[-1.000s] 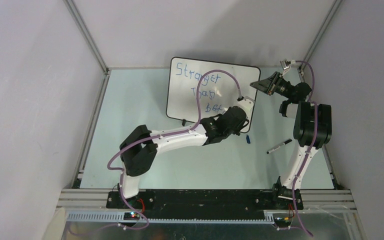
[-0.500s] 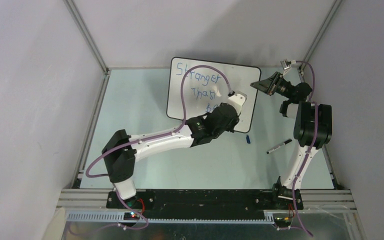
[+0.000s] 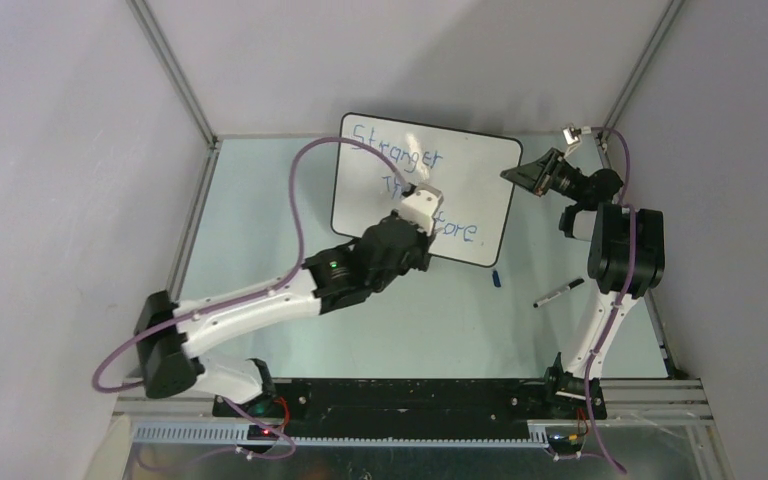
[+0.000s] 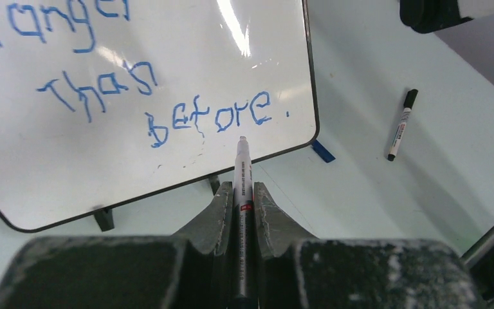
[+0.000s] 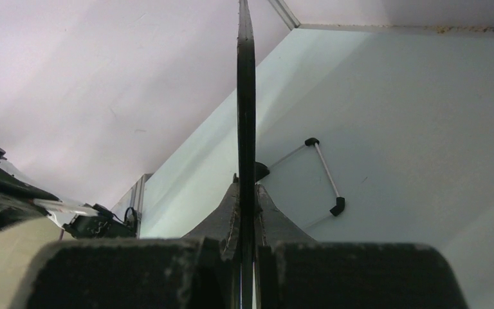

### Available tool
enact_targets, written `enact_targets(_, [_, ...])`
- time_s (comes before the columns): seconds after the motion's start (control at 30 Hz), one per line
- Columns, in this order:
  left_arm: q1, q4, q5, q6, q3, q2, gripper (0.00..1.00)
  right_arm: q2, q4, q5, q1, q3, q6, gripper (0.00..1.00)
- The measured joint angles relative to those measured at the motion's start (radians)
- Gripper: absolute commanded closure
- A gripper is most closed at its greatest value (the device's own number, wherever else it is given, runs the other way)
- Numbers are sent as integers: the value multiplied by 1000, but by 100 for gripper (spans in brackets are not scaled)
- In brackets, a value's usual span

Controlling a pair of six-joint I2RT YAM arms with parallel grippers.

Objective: Write a sentence on the whiteboard
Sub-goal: Put down the whiteboard on the whiteboard stand.

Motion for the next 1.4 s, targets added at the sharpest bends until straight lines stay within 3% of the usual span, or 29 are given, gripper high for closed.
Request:
enact_targets(0.5, [0,-100,-87,-1,-187,-335,100,2,-15,-5,11,-13,-59,100])
enact_targets(0.6, [0,-116,-107,-1,-202,-386,100,2,-15,-4,16,-26,-61,85])
enact_targets(0.93, [0,-156,-132,-7,-225,-445,100,2,-10,-12,10,-66,-97,67])
enact_targets(1.23, [0,-161,-132,-10,-227,-440,100,-2,-10,-6,-17,-89,-105,38])
enact_targets(1.37, [0,-161,-131,-10,-227,-436,100,-27,-11,8,-45,-134,-113,15])
enact_targets(1.4, [0,-161,-132,-10,-227,-434,100,-38,-11,12,-54,-146,-116,4])
